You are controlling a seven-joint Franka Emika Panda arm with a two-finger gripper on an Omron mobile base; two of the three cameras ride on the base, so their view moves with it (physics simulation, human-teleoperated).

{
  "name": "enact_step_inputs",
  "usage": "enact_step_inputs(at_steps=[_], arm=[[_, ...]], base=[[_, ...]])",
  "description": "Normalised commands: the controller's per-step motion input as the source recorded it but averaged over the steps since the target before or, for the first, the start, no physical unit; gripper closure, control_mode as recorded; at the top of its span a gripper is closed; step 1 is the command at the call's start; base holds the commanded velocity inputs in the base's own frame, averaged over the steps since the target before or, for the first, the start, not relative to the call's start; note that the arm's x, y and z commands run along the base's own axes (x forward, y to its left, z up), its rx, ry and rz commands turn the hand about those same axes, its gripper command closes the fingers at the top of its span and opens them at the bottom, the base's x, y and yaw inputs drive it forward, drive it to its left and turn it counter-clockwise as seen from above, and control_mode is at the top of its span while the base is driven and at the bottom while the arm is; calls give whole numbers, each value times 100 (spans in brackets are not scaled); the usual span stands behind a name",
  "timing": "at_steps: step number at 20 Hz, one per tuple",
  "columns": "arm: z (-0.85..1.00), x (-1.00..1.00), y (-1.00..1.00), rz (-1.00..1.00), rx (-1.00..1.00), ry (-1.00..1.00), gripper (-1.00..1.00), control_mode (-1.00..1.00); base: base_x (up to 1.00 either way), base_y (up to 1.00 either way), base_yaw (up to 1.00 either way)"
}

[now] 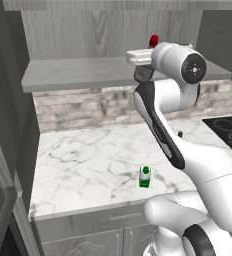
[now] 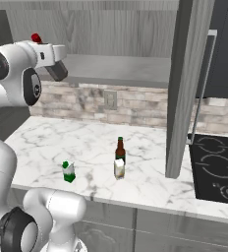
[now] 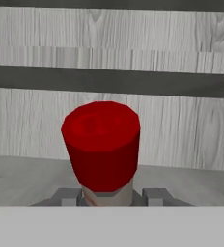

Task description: Sort all alcoholic drinks to one cabinet, and non-alcoholic drinks to the other.

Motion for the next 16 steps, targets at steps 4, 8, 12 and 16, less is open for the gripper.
enact_step_inputs(at_steps=[4,8,12,16], arm=[[13,22,0,0,0,0,100,-100],[13,25,0,0,0,0,100,-100],[5,27,0,0,0,0,100,-100],[0,28,0,0,0,0,100,-100]], base=[[0,0,0],[0,0,0],[0,0,0],[0,0,0]])
